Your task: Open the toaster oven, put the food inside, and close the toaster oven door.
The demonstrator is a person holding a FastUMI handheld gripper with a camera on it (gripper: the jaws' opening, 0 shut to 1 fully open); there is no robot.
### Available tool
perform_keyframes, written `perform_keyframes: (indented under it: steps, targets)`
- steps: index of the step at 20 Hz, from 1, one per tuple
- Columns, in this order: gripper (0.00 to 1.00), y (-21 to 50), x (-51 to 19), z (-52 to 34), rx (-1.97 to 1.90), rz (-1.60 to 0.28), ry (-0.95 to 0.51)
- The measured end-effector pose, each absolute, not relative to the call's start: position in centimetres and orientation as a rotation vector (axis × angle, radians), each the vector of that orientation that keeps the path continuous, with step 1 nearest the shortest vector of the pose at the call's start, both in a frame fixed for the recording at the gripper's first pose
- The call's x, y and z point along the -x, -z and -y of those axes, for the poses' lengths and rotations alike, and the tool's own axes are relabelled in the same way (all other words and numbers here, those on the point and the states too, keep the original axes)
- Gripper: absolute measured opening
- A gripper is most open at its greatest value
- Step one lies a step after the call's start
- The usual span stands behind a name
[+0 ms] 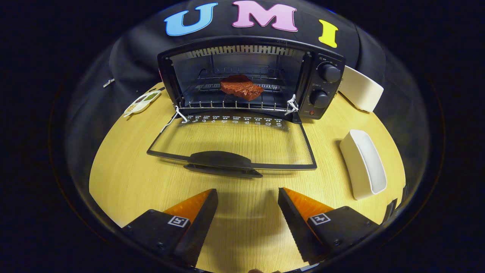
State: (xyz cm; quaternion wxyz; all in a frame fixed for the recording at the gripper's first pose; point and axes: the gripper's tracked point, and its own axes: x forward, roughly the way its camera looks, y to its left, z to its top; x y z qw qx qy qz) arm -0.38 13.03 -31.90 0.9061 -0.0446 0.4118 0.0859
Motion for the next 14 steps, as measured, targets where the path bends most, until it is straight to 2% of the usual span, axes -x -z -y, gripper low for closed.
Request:
perform_keyframes:
  steps: [9, 14]
  targets:
    - [0.99, 32.7, -1.9, -14.5, 0.099, -0.865, -0.203]
    - [0.98, 31.0, -2.2, -14.5, 0.179, -0.791, -0.253]
